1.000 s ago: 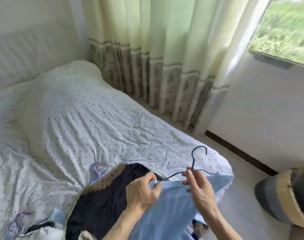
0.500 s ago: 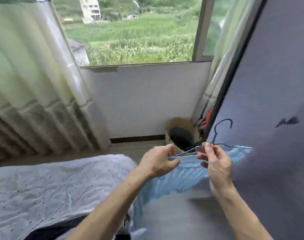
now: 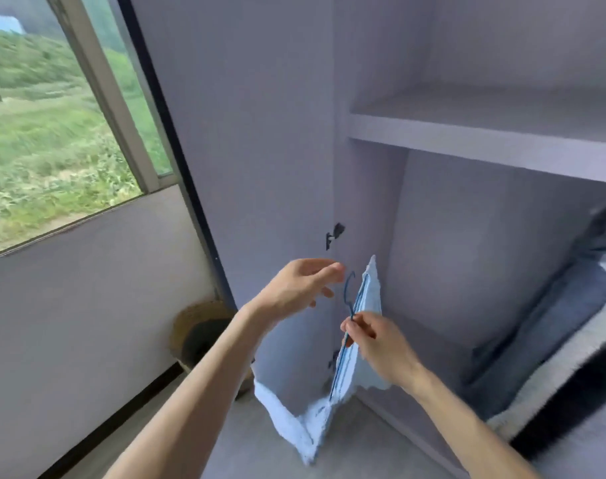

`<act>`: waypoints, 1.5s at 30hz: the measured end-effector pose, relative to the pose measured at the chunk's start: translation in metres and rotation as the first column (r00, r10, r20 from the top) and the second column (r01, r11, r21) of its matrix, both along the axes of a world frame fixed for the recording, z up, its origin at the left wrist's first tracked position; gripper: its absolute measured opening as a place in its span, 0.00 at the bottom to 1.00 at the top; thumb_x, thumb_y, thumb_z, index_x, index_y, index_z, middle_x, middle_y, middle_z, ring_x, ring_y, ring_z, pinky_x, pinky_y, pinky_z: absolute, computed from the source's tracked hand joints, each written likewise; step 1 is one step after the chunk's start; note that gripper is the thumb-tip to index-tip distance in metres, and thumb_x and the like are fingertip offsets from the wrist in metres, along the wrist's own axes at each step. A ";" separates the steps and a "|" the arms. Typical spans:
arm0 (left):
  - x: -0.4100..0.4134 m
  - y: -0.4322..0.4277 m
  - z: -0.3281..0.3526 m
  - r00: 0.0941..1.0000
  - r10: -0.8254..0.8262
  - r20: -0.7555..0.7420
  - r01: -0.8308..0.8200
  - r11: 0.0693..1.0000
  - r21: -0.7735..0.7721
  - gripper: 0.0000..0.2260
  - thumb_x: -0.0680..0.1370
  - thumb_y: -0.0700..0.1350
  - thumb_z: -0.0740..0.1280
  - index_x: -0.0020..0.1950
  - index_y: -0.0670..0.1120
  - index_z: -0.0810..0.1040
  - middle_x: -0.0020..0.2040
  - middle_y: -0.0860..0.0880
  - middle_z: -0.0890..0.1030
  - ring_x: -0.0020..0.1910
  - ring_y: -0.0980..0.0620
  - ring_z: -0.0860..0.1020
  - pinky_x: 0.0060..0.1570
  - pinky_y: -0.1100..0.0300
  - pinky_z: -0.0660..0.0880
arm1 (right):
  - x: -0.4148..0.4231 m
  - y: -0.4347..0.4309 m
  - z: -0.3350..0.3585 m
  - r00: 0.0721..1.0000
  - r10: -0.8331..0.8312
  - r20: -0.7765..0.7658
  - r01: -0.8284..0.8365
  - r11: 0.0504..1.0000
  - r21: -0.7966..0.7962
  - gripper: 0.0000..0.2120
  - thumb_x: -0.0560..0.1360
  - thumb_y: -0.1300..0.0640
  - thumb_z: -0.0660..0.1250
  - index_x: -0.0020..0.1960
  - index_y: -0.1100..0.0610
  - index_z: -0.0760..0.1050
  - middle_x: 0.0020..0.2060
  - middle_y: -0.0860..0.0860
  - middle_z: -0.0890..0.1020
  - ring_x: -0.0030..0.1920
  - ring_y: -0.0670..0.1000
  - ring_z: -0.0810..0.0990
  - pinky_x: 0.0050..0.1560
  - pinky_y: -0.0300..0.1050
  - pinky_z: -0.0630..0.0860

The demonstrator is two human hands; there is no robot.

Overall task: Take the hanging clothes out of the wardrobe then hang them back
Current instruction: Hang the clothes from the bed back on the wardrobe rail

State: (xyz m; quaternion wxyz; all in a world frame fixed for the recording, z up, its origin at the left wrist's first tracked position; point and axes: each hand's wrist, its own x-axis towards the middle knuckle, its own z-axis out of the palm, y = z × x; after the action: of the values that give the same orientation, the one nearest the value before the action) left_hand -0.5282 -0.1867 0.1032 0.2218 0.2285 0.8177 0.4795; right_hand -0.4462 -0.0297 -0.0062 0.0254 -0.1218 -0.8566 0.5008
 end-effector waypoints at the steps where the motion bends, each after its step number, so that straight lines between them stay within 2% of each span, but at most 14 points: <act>1: -0.004 0.014 0.000 0.999 -0.040 0.023 0.040 0.999 -0.007 0.12 0.83 0.52 0.62 0.59 0.52 0.82 0.52 0.58 0.85 0.46 0.58 0.83 0.46 0.59 0.77 | -0.002 0.006 0.001 0.999 -0.004 0.032 0.002 0.999 0.054 0.10 0.82 0.49 0.61 0.48 0.51 0.78 0.32 0.37 0.81 0.33 0.38 0.76 0.38 0.36 0.70; 5: -0.012 0.063 -0.004 0.984 -0.149 0.100 0.142 0.987 0.069 0.09 0.83 0.39 0.59 0.55 0.44 0.79 0.43 0.51 0.85 0.40 0.53 0.78 0.35 0.67 0.72 | -0.001 0.028 0.005 0.992 -0.078 0.104 0.059 0.983 0.172 0.11 0.82 0.47 0.58 0.46 0.48 0.77 0.39 0.40 0.82 0.39 0.39 0.77 0.41 0.36 0.71; 11: -0.020 0.120 -0.012 0.973 -0.097 0.211 0.055 0.979 0.198 0.08 0.81 0.35 0.60 0.56 0.45 0.75 0.44 0.47 0.85 0.32 0.55 0.81 0.30 0.67 0.71 | 0.032 0.058 0.001 0.931 -0.360 0.064 0.336 0.910 0.242 0.12 0.78 0.40 0.62 0.48 0.46 0.78 0.43 0.40 0.83 0.46 0.44 0.81 0.52 0.45 0.77; 15: -0.021 0.153 -0.021 0.926 -0.104 0.362 0.002 0.962 0.272 0.10 0.80 0.32 0.59 0.55 0.44 0.75 0.44 0.45 0.85 0.37 0.49 0.83 0.37 0.62 0.77 | 0.076 0.061 -0.005 0.877 -0.461 0.134 0.404 0.860 0.313 0.25 0.74 0.28 0.58 0.40 0.49 0.75 0.35 0.43 0.81 0.37 0.43 0.79 0.40 0.42 0.76; 18: -0.012 0.173 -0.025 0.906 -0.145 0.398 0.020 0.953 0.302 0.11 0.80 0.31 0.59 0.54 0.44 0.75 0.49 0.40 0.84 0.44 0.46 0.83 0.45 0.58 0.79 | 0.094 0.056 -0.014 0.867 -0.373 0.330 0.226 0.885 0.408 0.37 0.71 0.22 0.50 0.38 0.57 0.71 0.31 0.48 0.80 0.34 0.48 0.77 0.38 0.47 0.74; 20: -0.005 0.184 -0.027 0.889 -0.158 0.430 0.018 0.950 0.312 0.11 0.80 0.30 0.59 0.55 0.44 0.75 0.50 0.40 0.84 0.46 0.46 0.83 0.45 0.59 0.79 | 0.098 0.054 -0.028 0.857 -0.344 0.383 0.150 0.879 0.453 0.33 0.71 0.26 0.53 0.36 0.58 0.65 0.29 0.51 0.73 0.32 0.52 0.72 0.33 0.48 0.66; 22: 0.000 0.193 -0.031 0.878 -0.178 0.443 0.035 0.949 0.313 0.11 0.80 0.30 0.59 0.55 0.44 0.76 0.51 0.41 0.84 0.47 0.46 0.83 0.45 0.59 0.80 | 0.101 0.056 -0.041 0.857 -0.370 0.359 0.167 0.857 0.487 0.23 0.76 0.38 0.57 0.35 0.56 0.62 0.29 0.50 0.72 0.35 0.55 0.72 0.31 0.49 0.62; 25: 0.000 0.202 -0.032 0.876 -0.243 0.418 0.114 0.944 0.309 0.11 0.80 0.31 0.61 0.56 0.45 0.78 0.52 0.42 0.85 0.49 0.47 0.85 0.46 0.59 0.80 | 0.105 0.062 -0.050 0.851 -0.418 0.318 0.257 0.860 0.442 0.16 0.78 0.49 0.56 0.35 0.54 0.60 0.29 0.50 0.70 0.34 0.55 0.71 0.33 0.53 0.65; 30: -0.015 0.220 -0.018 0.914 -0.337 0.228 0.282 0.929 0.240 0.12 0.79 0.37 0.66 0.61 0.46 0.79 0.44 0.42 0.81 0.42 0.47 0.76 0.45 0.58 0.74 | 0.104 0.079 -0.035 0.854 -0.458 0.246 0.379 0.872 0.309 0.14 0.81 0.51 0.58 0.41 0.59 0.66 0.32 0.53 0.77 0.30 0.53 0.81 0.34 0.51 0.75; 34: -0.033 0.235 -0.019 0.923 -0.383 -0.038 0.384 0.919 0.091 0.12 0.79 0.42 0.66 0.62 0.53 0.79 0.60 0.52 0.80 0.51 0.56 0.78 0.47 0.65 0.73 | 0.097 0.096 -0.032 0.848 -0.490 0.203 0.441 0.864 0.243 0.14 0.81 0.50 0.60 0.44 0.60 0.68 0.36 0.56 0.79 0.25 0.48 0.77 0.27 0.46 0.73; 36: -0.047 0.246 -0.017 0.897 -0.382 -0.222 0.388 0.921 -0.016 0.15 0.80 0.45 0.65 0.67 0.54 0.75 0.66 0.53 0.76 0.61 0.53 0.74 0.56 0.61 0.72 | 0.093 0.105 -0.033 0.842 -0.506 0.187 0.479 0.861 0.172 0.15 0.82 0.51 0.61 0.45 0.63 0.68 0.33 0.57 0.76 0.22 0.45 0.74 0.22 0.40 0.68; 38: -0.064 0.261 -0.008 0.819 -0.314 -0.480 0.312 0.946 -0.086 0.20 0.80 0.49 0.65 0.72 0.53 0.70 0.71 0.50 0.70 0.71 0.47 0.65 0.67 0.55 0.66 | 0.087 0.119 -0.032 0.843 -0.517 0.149 0.498 0.854 0.148 0.14 0.82 0.51 0.61 0.44 0.62 0.68 0.33 0.58 0.76 0.23 0.47 0.75 0.24 0.41 0.70; 40: -0.082 0.279 0.008 0.676 -0.201 -0.709 0.233 0.971 -0.053 0.25 0.79 0.52 0.65 0.76 0.51 0.65 0.77 0.46 0.62 0.77 0.44 0.56 0.74 0.49 0.58 | 0.080 0.140 -0.029 0.848 -0.516 0.122 0.503 0.856 0.125 0.13 0.81 0.51 0.61 0.42 0.58 0.69 0.32 0.57 0.78 0.24 0.48 0.77 0.27 0.41 0.71; 45: -0.121 0.331 0.045 0.321 -0.088 -0.943 0.131 0.990 -0.048 0.29 0.82 0.57 0.59 0.81 0.51 0.56 0.81 0.45 0.52 0.80 0.43 0.50 0.75 0.40 0.48 | 0.060 0.205 -0.013 0.845 -0.525 0.095 0.523 0.851 0.053 0.14 0.82 0.51 0.61 0.39 0.55 0.67 0.25 0.49 0.74 0.26 0.50 0.75 0.29 0.42 0.72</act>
State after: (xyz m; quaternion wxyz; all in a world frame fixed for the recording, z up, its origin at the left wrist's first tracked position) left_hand -0.6496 0.1440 0.1481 -0.2651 0.5225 0.7683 0.2576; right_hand -0.3858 0.1750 -0.0196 0.1171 -0.3769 -0.7970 0.4571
